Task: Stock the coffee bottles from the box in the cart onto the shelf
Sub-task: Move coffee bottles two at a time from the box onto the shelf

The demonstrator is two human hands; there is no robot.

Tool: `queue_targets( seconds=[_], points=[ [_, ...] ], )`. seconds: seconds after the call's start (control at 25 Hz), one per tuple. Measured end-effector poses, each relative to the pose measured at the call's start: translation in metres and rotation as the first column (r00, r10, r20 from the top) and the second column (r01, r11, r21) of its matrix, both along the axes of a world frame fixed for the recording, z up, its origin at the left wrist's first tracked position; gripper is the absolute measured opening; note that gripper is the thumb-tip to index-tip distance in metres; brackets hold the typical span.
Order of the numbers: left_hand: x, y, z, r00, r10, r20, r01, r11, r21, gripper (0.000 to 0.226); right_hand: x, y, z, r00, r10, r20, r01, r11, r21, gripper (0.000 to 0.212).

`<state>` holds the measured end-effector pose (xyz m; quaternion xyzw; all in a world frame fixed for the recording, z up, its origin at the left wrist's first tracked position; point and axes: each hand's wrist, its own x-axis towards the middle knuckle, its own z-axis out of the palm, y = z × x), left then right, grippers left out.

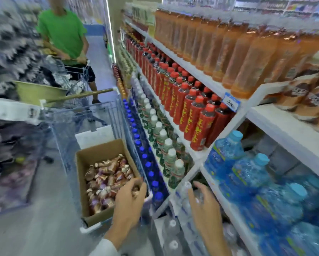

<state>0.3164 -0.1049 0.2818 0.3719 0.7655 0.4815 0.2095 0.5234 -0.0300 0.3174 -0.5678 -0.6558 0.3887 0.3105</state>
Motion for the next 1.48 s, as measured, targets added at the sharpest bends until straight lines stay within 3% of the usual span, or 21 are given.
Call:
queue_targets(
  seconds=[0.2,0.48,0.6,0.68,0.8,0.96,1.08,1.24,1.36,1.48],
  points=[
    [-0.062,-0.046,-0.058,0.970,0.201,0.134,-0.175,0.968,-0.181,0.029,-0.072,-0.002,-0.053,0.990,0.130,0.053,-0.115,0.966,-0.230,0.036],
    [-0.129,-0.064,-0.112,0.934,0.302,0.194,-0.214,0.903,-0.374,0.025,-0.156,0.016,-0.116,0.930,0.299,0.215,-0.200,0.900,-0.387,0.040],
    [-0.154,-0.058,-0.134,0.920,0.319,0.228,-0.192,0.874,-0.446,0.030,-0.184,0.025,-0.122,0.922,0.323,0.214,-0.207,0.877,-0.434,0.037],
    [-0.166,-0.046,-0.149,0.859,0.404,0.313,-0.214,0.840,-0.498,0.032,-0.196,0.031,-0.128,0.910,0.352,0.217,-0.229,0.866,-0.444,0.028],
    [-0.181,-0.010,-0.175,0.696,0.563,0.446,-0.253,0.773,-0.581,0.033,-0.211,0.043,-0.140,0.891,0.402,0.213,-0.261,0.835,-0.484,0.028],
    [-0.210,0.051,-0.204,0.636,0.616,0.465,-0.258,0.738,-0.623,0.035,-0.230,0.062,-0.159,0.852,0.472,0.227,-0.278,0.776,-0.566,0.037],
    [-0.258,0.098,-0.230,0.655,0.639,0.405,-0.323,0.720,-0.615,0.045,-0.248,0.083,-0.172,0.826,0.515,0.229,-0.291,0.737,-0.610,0.037],
    [-0.346,0.151,-0.273,0.748,0.647,0.148,-0.447,0.655,-0.609,0.043,-0.270,0.108,-0.192,0.821,0.541,0.183,-0.309,0.690,-0.654,0.034],
    [-0.400,0.179,-0.317,0.821,0.563,-0.098,-0.486,0.598,-0.637,0.046,-0.283,0.121,-0.206,0.824,0.535,0.184,-0.295,0.684,-0.668,0.022],
    [-0.424,0.190,-0.370,0.876,0.424,-0.230,-0.432,0.477,-0.765,0.056,-0.293,0.130,-0.215,0.826,0.528,0.197,-0.273,0.681,-0.679,0.024]
  ],
)
